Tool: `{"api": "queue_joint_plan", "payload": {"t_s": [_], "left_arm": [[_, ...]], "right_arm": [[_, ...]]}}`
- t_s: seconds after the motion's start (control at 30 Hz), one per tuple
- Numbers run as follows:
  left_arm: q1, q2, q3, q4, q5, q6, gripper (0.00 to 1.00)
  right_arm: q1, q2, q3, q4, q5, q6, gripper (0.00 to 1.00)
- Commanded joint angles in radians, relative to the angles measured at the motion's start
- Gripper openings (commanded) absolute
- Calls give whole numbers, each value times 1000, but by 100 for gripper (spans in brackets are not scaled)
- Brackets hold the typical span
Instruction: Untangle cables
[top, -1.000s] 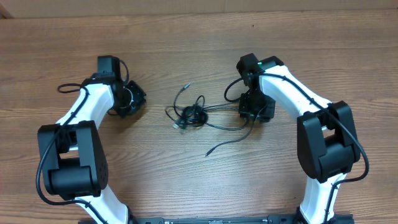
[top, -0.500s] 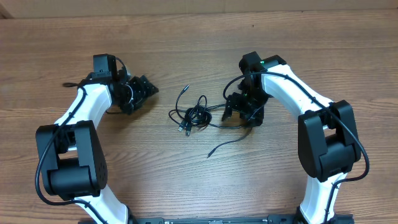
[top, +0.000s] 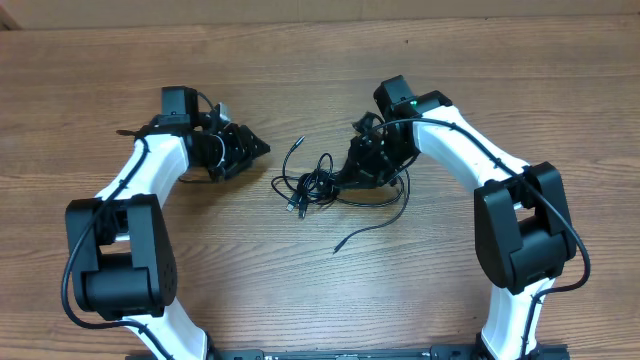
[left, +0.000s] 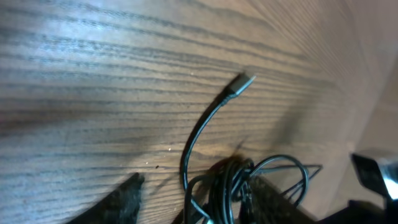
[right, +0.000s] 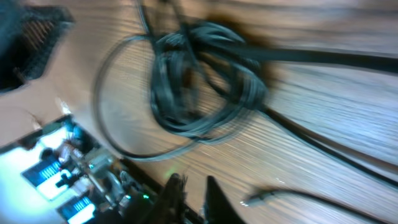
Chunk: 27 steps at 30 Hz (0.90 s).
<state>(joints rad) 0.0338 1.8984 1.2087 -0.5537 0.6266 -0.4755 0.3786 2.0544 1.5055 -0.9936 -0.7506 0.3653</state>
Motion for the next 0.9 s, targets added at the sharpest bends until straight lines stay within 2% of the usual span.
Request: {"api": "queue_joint_plan", "payload": {"t_s": [0.0, 0.1, 0.17, 0.23, 0.27, 0.3, 0.37, 0.47, 0.77, 0.87], "left_arm": [[-36, -2, 11, -2, -83, -27, 35], [-61, -2, 11, 1, -111, -43, 20], [-74, -2, 11, 4, -122, -46, 17], [-83, -2, 11, 5, -138, -51, 17], [-88, -2, 11, 5, -147, -56, 17], [-91, -2, 11, 5, -153, -57, 16], [-93, -2, 11, 5, -155, -58, 16], [-93, -2, 11, 4, -156, -64, 16], [-93, -2, 11, 6, -159, -79, 13], [-93, -2, 11, 5, -159, -79, 13]], "right_arm": [[27, 10, 24, 44, -97, 0, 6], [53, 10, 24, 108, -97, 1, 5], [68, 10, 24, 163, -96, 1, 6], [80, 11, 24, 217, -77, 23, 17], [86, 11, 23, 240, -33, 68, 28], [90, 11, 23, 252, 18, 118, 33], [100, 11, 23, 256, 149, 224, 34], [120, 12, 19, 247, 307, 289, 34], [198, 28, -13, 286, 422, 317, 35], [227, 35, -14, 284, 477, 354, 29]]}}
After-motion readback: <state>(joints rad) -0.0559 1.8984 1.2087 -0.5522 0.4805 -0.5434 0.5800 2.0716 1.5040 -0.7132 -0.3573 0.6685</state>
